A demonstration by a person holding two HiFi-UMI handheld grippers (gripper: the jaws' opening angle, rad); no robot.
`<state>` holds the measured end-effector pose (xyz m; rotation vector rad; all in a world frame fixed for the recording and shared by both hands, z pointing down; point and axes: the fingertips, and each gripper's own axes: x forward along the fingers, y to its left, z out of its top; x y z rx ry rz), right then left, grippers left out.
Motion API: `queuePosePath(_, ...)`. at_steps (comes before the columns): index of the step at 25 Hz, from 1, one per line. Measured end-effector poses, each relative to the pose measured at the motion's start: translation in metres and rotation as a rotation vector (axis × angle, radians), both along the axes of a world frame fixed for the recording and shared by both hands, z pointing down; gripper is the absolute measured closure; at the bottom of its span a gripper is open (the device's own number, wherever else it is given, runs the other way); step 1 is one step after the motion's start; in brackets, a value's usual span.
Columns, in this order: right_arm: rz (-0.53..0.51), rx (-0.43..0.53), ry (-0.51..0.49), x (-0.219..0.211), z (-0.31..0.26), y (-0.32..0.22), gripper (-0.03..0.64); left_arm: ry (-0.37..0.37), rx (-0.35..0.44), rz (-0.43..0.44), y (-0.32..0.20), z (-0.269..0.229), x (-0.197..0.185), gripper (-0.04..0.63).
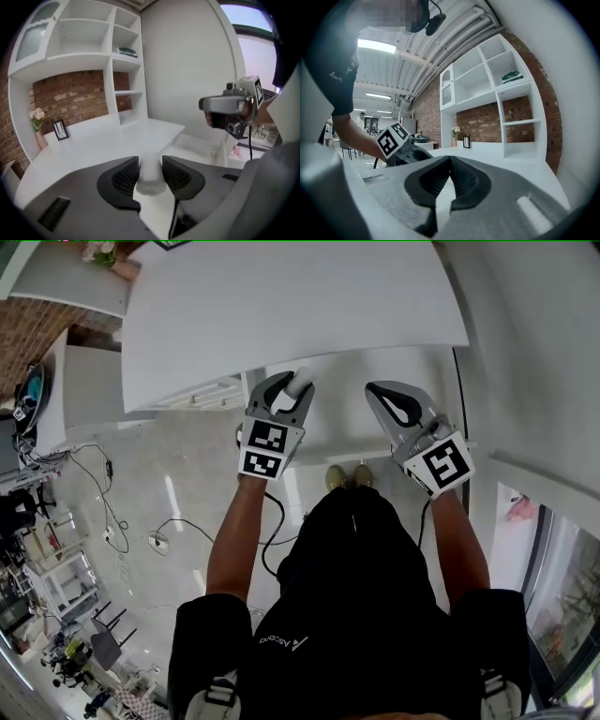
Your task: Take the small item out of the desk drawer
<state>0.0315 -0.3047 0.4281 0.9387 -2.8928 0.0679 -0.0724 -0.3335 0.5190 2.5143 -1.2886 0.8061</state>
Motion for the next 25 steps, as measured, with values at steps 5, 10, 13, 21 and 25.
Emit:
queuePosePath(5,0.007,0.056,-0.061,0.001,-0.045,0.008,0.617,0.112,0.211,-0.026,0.02,-0.096,0.009,0.443)
queuePosePath(10,0.011,0.124,-0.12,0.0,-0.093,0.017,0.617,0.219,0.391,-0.061,0.04,-0.177,0.009,0.443)
queuePosePath(13,0.007,0.163,-0.151,-0.001,-0.12,0.025,0.617,0.266,0.469,-0.089,0.05,-0.217,0.005,0.443)
queuePosePath(21,0.014,0.226,-0.212,0.002,-0.16,0.047,0.617,0.31,0.551,-0.087,0.078,-0.259,0.01,0.443)
queuePosePath(25,0.025,0.235,-0.222,0.006,-0.165,0.055,0.617,0.325,0.556,-0.085,0.088,-0.265,0.015,0.443)
